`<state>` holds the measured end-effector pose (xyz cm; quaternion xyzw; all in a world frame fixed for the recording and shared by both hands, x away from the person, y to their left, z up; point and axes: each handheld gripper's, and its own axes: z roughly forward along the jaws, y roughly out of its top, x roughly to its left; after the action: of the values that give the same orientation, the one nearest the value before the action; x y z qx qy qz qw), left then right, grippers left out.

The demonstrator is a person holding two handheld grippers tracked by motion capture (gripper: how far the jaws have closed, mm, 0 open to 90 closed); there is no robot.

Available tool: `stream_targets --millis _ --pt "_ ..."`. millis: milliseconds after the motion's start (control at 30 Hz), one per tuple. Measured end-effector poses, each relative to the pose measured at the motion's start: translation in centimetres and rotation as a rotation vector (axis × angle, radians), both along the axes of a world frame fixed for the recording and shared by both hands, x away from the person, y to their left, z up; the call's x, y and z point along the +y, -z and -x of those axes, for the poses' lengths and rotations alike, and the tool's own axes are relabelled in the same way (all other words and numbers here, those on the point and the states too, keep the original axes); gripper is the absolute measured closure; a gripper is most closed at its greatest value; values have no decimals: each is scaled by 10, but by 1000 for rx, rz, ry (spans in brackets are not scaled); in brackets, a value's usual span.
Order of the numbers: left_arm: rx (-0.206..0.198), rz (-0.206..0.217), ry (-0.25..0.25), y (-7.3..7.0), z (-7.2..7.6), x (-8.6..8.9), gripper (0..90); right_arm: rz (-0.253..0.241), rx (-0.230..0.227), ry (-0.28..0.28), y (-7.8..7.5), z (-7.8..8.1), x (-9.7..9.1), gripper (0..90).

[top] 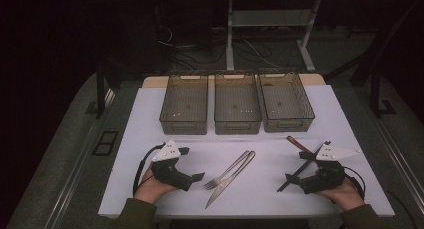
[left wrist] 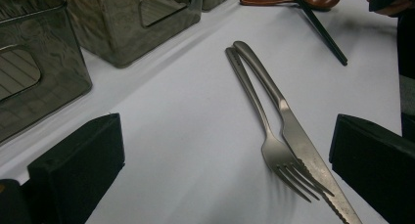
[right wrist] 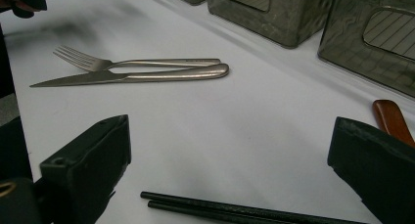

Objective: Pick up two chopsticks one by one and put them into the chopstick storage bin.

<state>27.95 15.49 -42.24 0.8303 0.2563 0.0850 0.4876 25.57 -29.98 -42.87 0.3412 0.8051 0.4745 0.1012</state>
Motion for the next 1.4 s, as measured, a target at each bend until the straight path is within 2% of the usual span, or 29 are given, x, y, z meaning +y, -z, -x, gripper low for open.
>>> stream_targets --millis 167,333,433,467,500,567,633,733,767,800,1067,1167,1400 --pt "0 1 2 0 0 0 0 -3 5 -7 0 -1 -1 18" --pt "-2 6 -10 -2 -1 0 0 1 21 -25 0 0 -3 60" --pt "-3 -8 -4 -1 0 0 0 14 52 -52 -2 4 -5 163" --pt "-2 -7 -5 -1 0 0 0 14 52 -52 -2 4 -5 163" --pt "-3 -4 -4 -1 1 0 0 21 57 -68 -3 6 -4 231" --pt "-5 -2 -2 -1 1 0 0 22 57 -69 -4 7 -3 259" --pt "-6 -4 -5 -1 1 1 0 33 67 -91 -4 9 -1 339" --pt "0 -3 -9 0 2 1 0 62 84 -121 0 11 3 435" --pt "1 -1 -11 0 2 1 0 78 99 -138 3 12 5 493" --pt "2 1 -11 0 2 0 0 78 99 -138 3 12 5 493" --pt "6 -11 4 2 3 -3 0 139 138 -183 10 20 5 725" --pt "6 -11 2 2 3 -3 0 163 150 -215 12 22 8 825" --pt "5 -12 1 1 3 -2 0 191 157 -236 16 19 13 886"
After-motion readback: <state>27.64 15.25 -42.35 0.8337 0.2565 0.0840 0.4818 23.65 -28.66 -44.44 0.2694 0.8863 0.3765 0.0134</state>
